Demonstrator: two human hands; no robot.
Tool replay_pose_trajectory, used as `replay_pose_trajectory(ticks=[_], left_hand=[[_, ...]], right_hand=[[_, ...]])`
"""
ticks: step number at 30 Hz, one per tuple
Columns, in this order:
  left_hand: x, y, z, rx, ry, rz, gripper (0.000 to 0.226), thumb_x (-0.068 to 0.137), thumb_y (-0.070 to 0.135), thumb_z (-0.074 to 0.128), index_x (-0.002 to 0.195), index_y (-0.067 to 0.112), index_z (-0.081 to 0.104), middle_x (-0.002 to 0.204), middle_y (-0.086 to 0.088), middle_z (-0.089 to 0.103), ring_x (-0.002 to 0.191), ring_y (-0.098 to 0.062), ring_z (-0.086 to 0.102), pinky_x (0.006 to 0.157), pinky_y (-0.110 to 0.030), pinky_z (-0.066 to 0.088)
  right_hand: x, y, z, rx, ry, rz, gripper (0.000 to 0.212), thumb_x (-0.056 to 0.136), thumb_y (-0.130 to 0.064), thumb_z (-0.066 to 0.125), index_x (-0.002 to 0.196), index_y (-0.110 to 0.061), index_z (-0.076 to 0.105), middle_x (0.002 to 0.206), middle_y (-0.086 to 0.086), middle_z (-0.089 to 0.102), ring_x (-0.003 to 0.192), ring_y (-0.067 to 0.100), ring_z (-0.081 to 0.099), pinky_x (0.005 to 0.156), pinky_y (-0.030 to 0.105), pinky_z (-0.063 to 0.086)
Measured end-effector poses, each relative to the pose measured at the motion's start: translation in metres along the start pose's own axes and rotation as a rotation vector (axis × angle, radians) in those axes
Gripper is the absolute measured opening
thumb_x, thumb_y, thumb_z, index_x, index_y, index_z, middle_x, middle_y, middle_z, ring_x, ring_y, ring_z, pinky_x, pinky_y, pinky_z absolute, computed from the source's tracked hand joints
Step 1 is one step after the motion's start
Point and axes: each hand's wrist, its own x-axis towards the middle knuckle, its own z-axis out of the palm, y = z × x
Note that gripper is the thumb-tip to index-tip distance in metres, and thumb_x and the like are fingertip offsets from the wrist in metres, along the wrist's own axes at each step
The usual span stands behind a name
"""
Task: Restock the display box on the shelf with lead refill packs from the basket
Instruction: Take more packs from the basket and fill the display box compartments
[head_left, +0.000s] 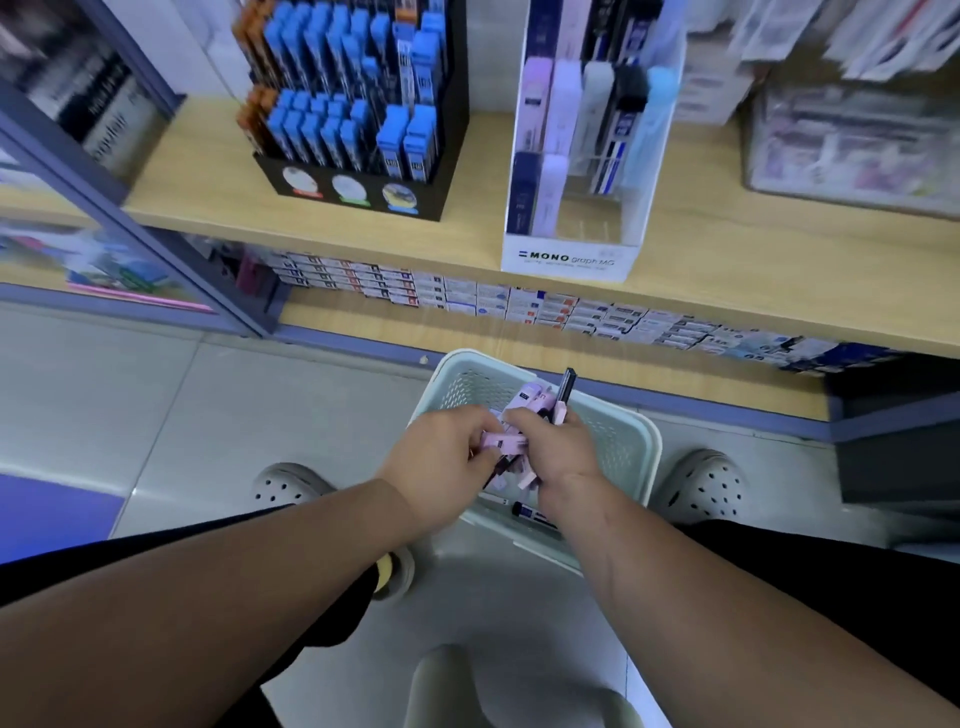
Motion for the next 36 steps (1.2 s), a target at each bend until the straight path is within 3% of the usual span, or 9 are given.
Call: replay_pose_trajectory(ticks=[5,9,13,16,21,25,28,32,36], left_hand=[[-0.013,0.025,-0.021,-0.016,-0.061,0.027,0.026,0.088,0.010,0.060,0.093,0.036,0.061,0.053,0.012,0.050,0.047,-0.007,0.044,0.054,-0.025,0.040],[-0.022,0.038,-0.044,-0.211,-0.042,-0.065,0.028,0.090,0.005,0.059,0.088,0.029,0.073,0.049,0.012,0.051,0.047,-0.013,0.043,0.052,-0.023,0.037],[-0.024,0.057,-0.076,-0.344,0.015,-0.113,0.026,0.085,0.001,0.064,0.082,0.024,0.076,0.064,-0.013,0.066,0.055,-0.021,0.059,0.056,-0.030,0.050],[-0.023,0.073,-0.098,-0.413,0.014,-0.088,0.023,0.081,-0.008,0.069,0.089,0.013,0.073,0.067,-0.017,0.067,0.053,-0.018,0.062,0.056,-0.028,0.052],[-0.009,0.106,-0.132,-0.437,0.018,-0.001,0.020,0.090,-0.006,0.062,0.100,0.008,0.071,0.068,-0.018,0.070,0.055,-0.021,0.065,0.057,-0.029,0.055],[0.011,0.137,-0.148,-0.425,0.099,0.089,0.009,0.092,0.009,0.066,0.099,0.010,0.073,0.065,-0.012,0.067,0.052,-0.021,0.059,0.053,-0.030,0.052],[0.033,0.154,-0.154,-0.382,0.181,0.142,0.008,0.092,0.017,0.068,0.093,0.014,0.075,0.056,-0.003,0.060,0.051,-0.018,0.051,0.054,-0.032,0.048],[0.069,0.162,-0.161,-0.368,0.302,0.133,0.007,0.092,0.018,0.068,0.091,0.017,0.076,0.078,-0.012,0.071,0.063,-0.017,0.059,0.062,-0.043,0.056],[0.101,0.170,-0.168,-0.497,0.420,0.142,0.009,0.088,0.007,0.071,0.097,0.009,0.072,0.074,-0.003,0.073,0.060,-0.010,0.067,0.063,-0.024,0.055]], right_hand=[[-0.013,-0.006,-0.016,-0.001,-0.012,0.035,0.018,0.081,-0.010,0.074,0.092,-0.017,0.061,0.076,0.013,0.065,0.038,0.015,0.054,0.036,0.017,0.037],[-0.012,-0.008,-0.033,0.012,-0.003,0.050,0.022,0.083,-0.012,0.074,0.101,-0.015,0.061,0.079,0.013,0.067,0.045,0.021,0.057,0.035,0.021,0.038],[-0.014,-0.015,-0.039,0.018,-0.037,0.015,0.019,0.080,-0.015,0.075,0.094,-0.014,0.063,0.076,0.014,0.068,0.052,0.028,0.055,0.051,0.036,0.042],[-0.025,-0.026,-0.043,0.021,-0.073,0.002,0.019,0.078,-0.015,0.077,0.091,-0.015,0.063,0.072,0.013,0.069,0.063,0.031,0.058,0.068,0.044,0.042],[-0.052,-0.060,-0.054,-0.038,-0.175,-0.069,0.044,0.056,-0.023,0.084,0.095,-0.014,0.067,0.079,0.015,0.074,0.071,0.034,0.065,0.068,0.047,0.048],[-0.074,-0.105,-0.070,-0.068,-0.213,-0.109,0.028,0.078,-0.012,0.080,0.102,-0.006,0.067,0.076,0.014,0.075,0.064,0.029,0.069,0.062,0.038,0.052],[-0.091,-0.143,-0.079,-0.060,-0.232,-0.170,0.029,0.081,-0.006,0.077,0.107,-0.003,0.065,0.080,0.018,0.073,0.066,0.031,0.069,0.062,0.041,0.057],[-0.114,-0.185,-0.086,-0.063,-0.269,-0.249,0.020,0.085,-0.004,0.072,0.102,-0.006,0.063,0.076,0.017,0.072,0.058,0.029,0.068,0.047,0.032,0.051],[-0.121,-0.211,-0.086,-0.038,-0.293,-0.266,0.012,0.087,-0.004,0.069,0.095,-0.008,0.062,0.069,0.013,0.070,0.055,0.024,0.067,0.047,0.031,0.048]])
